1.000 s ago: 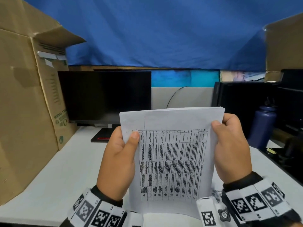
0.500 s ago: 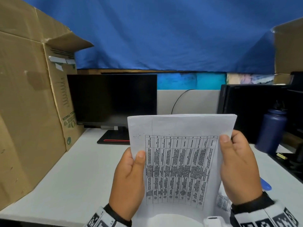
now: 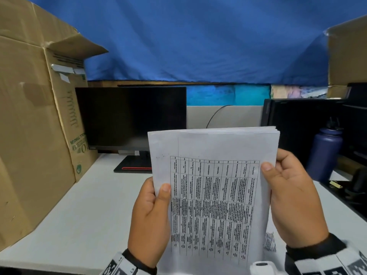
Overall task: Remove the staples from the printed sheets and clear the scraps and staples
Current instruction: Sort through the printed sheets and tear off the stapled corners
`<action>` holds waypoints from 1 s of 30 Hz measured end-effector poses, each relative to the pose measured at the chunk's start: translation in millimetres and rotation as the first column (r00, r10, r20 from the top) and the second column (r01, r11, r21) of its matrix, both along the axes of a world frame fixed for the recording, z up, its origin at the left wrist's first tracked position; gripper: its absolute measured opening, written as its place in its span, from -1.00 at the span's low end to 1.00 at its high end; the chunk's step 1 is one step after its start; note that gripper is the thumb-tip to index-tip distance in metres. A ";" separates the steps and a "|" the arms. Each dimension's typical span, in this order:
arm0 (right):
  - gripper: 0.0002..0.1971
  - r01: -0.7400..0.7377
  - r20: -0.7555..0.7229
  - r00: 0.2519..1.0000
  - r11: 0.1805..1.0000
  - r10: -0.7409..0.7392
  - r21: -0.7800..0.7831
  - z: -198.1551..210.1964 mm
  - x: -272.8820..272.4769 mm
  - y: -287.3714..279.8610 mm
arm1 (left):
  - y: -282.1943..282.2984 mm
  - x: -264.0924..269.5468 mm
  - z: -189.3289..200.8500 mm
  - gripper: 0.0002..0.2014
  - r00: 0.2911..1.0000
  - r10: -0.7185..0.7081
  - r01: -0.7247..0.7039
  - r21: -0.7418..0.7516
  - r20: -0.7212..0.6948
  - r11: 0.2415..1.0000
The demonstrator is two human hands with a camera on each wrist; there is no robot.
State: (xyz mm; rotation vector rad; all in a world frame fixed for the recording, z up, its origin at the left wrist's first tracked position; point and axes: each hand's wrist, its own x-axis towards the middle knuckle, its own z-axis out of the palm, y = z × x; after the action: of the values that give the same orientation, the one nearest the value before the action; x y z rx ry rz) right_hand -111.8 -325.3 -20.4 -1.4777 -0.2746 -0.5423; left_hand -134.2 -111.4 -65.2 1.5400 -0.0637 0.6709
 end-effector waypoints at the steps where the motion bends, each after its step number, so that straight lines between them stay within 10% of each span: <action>1: -0.77 -0.021 -0.006 1.000 1.000 0.021 0.013 1.6 -0.2 -1.5 | 0.8 0.3 0.8 -0.77 1.000 -0.013 0.013 -0.016 -0.005 1.000; 8: -0.69 0.042 -0.034 0.999 0.998 -0.041 0.039 -9.0 3.2 -0.7 | -3.1 -1.0 -13.6 -0.77 0.995 -0.016 0.020 0.041 -0.103 0.999; 19: -0.71 0.168 0.367 0.914 0.985 -0.172 0.043 20.8 -7.6 25.4 | -2.3 1.9 20.9 -0.83 0.948 0.135 -0.179 0.130 0.287 0.975; 30: -0.72 0.025 0.046 0.999 1.000 -0.025 0.009 -11.2 2.3 29.4 | 7.1 3.3 -26.7 -0.65 0.991 0.051 -0.050 -0.010 0.123 0.999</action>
State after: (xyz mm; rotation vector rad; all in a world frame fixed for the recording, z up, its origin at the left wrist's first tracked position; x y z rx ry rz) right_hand -109.5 -295.9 -31.6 -1.4635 -0.2904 -0.5979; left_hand -130.9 -104.3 -91.8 1.4970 -0.1157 0.8050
